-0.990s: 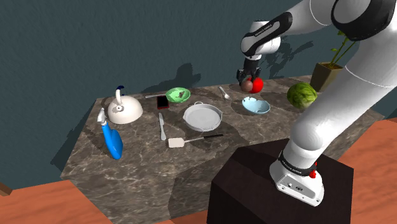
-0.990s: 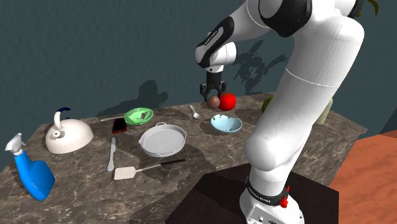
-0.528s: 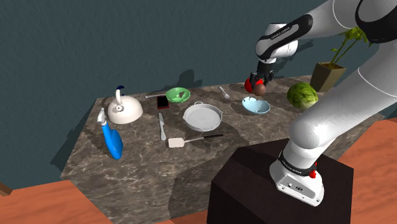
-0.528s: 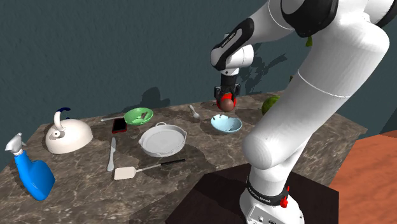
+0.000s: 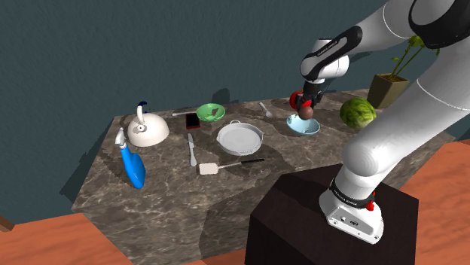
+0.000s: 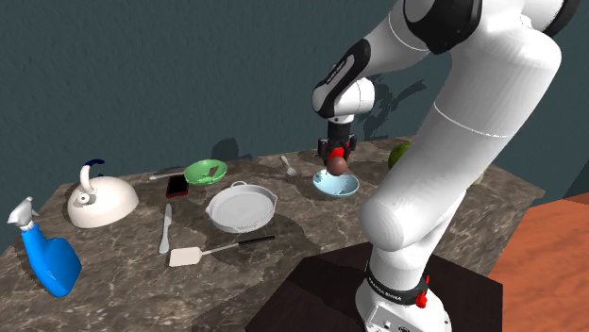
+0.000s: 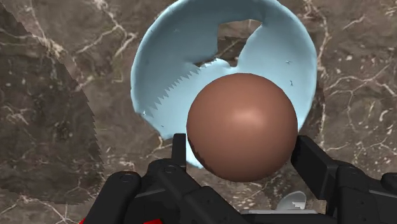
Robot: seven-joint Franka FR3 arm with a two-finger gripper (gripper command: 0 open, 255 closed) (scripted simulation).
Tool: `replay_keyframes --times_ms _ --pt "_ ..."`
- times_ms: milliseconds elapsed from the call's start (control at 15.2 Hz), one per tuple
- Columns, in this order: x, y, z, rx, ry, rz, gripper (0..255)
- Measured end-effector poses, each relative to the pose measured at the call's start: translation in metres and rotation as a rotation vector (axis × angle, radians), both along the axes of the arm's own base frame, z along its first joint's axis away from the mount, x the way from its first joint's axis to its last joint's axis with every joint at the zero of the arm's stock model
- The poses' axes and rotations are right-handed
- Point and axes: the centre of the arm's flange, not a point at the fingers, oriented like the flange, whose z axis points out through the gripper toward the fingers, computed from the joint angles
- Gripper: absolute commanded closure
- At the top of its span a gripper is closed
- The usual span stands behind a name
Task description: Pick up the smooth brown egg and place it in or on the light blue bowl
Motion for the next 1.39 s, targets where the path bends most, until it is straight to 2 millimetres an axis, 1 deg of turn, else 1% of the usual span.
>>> replay_keyframes --times_ms 264,330,726,792,1188,1320,1386 --pt "0.0 0.0 -0.025 0.0 0.0 0.0 255" --pt "0.0 0.0 -0.028 0.0 0.0 0.0 255" --pt "0.0 -0.001 -0.031 -0.001 0.0 0.0 255" --pt "0.0 -0.001 -0.031 -0.001 0.0 0.0 0" --pt "0.0 -0.001 -0.031 -0.001 -0.001 0.0 0" --pt "0.001 -0.001 -0.016 -0.001 -0.002 0.0 0" --pt "0.0 0.0 -0.004 -0.001 -0.003 0.0 0"
